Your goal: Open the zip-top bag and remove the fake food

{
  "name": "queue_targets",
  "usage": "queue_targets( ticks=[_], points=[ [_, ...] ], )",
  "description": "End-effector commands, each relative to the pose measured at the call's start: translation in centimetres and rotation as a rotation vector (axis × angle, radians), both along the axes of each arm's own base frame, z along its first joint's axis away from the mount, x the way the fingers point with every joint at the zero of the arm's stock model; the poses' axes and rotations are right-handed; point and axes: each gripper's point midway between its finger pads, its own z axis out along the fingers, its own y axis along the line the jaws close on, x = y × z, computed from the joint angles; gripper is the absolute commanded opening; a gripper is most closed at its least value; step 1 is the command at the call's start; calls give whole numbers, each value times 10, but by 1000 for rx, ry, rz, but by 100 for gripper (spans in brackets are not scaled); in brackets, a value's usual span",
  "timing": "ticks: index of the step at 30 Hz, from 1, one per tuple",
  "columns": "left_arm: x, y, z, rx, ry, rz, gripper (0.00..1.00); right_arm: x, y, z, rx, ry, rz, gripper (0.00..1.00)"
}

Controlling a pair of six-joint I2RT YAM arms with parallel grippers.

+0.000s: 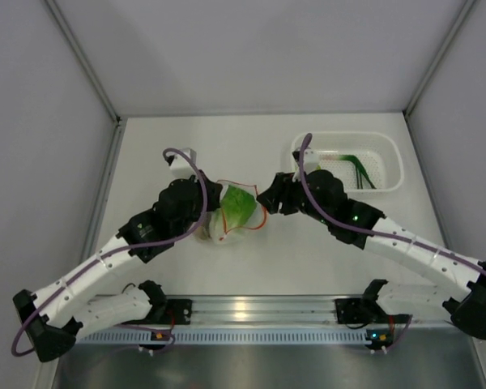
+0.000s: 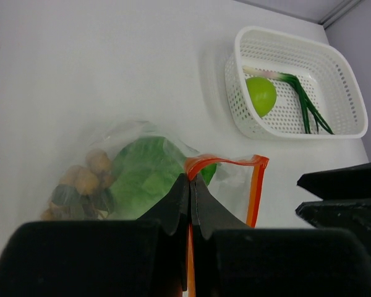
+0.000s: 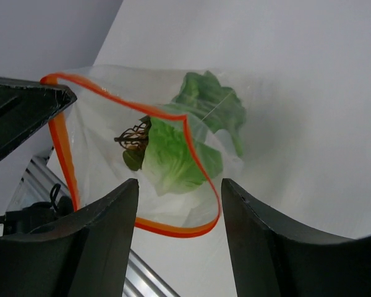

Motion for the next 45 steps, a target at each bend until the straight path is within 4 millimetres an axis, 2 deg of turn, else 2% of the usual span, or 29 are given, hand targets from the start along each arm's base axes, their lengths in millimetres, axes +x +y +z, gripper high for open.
queue_targets(
  ticks=[1, 3, 6, 7, 8, 15, 18, 21, 23, 25, 28, 33, 34, 37, 38, 39, 40, 41, 43, 44, 45],
  points=[
    [6, 0, 33, -136, -82, 43, 0, 4, 23, 44, 107, -89, -41, 57],
    [5, 1, 31, -153, -79, 50, 0, -4, 33, 46, 108, -96, -25, 61],
    [5, 1, 31, -173, -85, 49, 0, -17, 49, 43, 148, -90, 49, 83],
    [5, 0, 31, -175, -84, 48, 0, -18, 51, 49, 180, -104, 58, 97],
    [5, 0, 30, -171, -81, 45, 0, -20, 52, 52, 205, -108, 70, 99],
    [7, -7, 26, -167, -67, 32, 0, -29, 53, 48, 302, -62, 90, 99],
    [9, -9, 23, -172, -60, 36, 0, -23, 53, 46, 334, -16, 47, 98],
    [10, -11, 24, -195, -61, 37, 0, -18, 59, 34, 319, 62, 17, 88],
    [10, -11, 24, -208, -64, 42, 0, -16, 62, 28, 282, 96, 6, 85],
    [10, -12, 26, -233, -69, 43, 0, -12, 67, 13, 229, 129, -16, 81],
    [9, -15, 28, -258, -67, 33, 0, -4, 66, -4, 184, 153, -85, 78],
    [7, -17, 23, -301, -56, 33, 0, 6, 70, -22, 204, 179, -168, 76],
    [7, -18, 23, -310, -55, 31, 0, 10, 75, -20, 223, 172, -169, 76],
    [5, -19, 22, -345, -54, 26, 0, 15, 87, -37, 188, 195, -162, 77],
    [5, -19, 22, -349, -54, 27, 0, 18, 92, -32, 174, 180, -151, 79],
    [4, -20, 22, -355, -50, 27, 0, 22, 97, -41, 141, 186, -159, 82],
    [4, -20, 20, -355, -47, 25, 0, 21, 96, -52, 93, 205, -168, 84],
    [4, -20, 20, -358, -44, 26, 0, 25, 97, -50, 88, 197, -179, 85],
    [4, -21, 18, -362, -41, 26, 0, 30, 100, -60, 84, 207, -202, 88],
    [4, -21, 17, -365, -40, 25, 0, 31, 101, -63, 94, 211, -210, 91],
    [4, -22, 18, -373, -44, 22, 0, 33, 102, -67, 87, 211, -218, 98]
  ],
)
